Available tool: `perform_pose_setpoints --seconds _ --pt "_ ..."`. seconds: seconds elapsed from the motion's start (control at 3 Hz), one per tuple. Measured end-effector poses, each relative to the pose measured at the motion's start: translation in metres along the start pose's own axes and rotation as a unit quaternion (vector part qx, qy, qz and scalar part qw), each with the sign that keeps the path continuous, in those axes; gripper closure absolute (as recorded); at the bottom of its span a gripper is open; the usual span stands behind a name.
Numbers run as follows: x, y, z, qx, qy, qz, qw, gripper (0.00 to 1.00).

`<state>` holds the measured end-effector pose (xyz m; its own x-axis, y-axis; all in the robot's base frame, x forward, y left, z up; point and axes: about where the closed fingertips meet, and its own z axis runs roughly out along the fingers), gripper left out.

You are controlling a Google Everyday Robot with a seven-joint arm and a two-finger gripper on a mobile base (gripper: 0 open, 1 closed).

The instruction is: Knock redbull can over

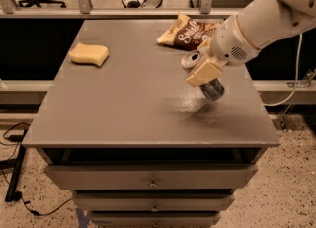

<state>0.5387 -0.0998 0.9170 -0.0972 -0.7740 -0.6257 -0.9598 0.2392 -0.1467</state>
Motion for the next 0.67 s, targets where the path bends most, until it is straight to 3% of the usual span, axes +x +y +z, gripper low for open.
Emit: perform_pose_setpoints --seconds 0.33,0.67 --pt "-0.001 0.003 0.012 -0.009 0.012 -0.001 0.9999 0.75" --pt "-0.007 0.011 0.032 -0.030 0.020 -0.011 0.9993 0.43"
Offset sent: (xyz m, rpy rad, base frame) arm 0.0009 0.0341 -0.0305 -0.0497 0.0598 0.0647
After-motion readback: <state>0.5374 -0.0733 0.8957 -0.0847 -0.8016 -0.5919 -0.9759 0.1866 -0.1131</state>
